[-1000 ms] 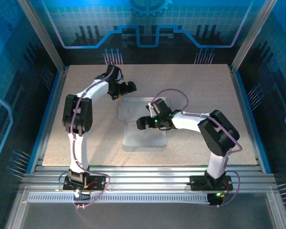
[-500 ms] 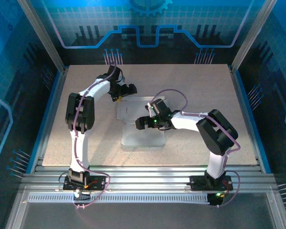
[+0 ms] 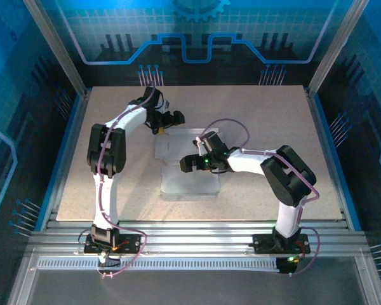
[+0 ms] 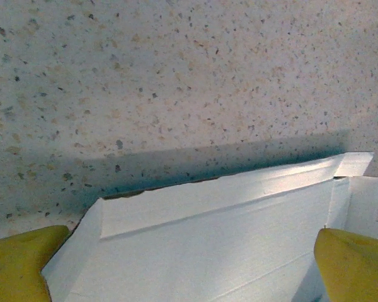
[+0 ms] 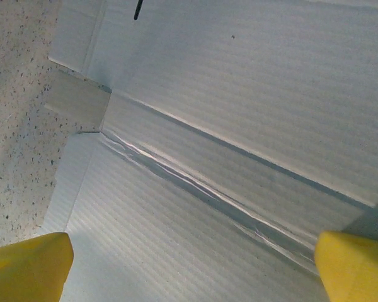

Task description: Fold the paper box

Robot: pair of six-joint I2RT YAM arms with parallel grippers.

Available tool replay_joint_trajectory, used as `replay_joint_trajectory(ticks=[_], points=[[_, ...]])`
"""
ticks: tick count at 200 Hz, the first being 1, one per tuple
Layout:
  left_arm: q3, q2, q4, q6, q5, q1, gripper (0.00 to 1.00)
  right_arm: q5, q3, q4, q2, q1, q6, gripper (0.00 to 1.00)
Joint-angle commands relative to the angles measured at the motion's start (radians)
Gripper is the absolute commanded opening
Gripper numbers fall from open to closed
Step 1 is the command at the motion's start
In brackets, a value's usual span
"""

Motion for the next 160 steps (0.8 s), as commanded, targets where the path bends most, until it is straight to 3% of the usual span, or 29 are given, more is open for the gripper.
replay_joint_trajectory(ticks=[1, 160], points=[[-0.011, -0.064, 0.009, -0.001, 0.041, -0.001, 0.99, -0.019, 0.002, -0.040, 0.060, 0.008, 0.019, 1.00], [0.146, 0.124, 0.003, -0.032, 0.070, -0.040, 0.99, -0.023, 0.015, -0.062, 0.079, 0.007, 0.007, 1.00]])
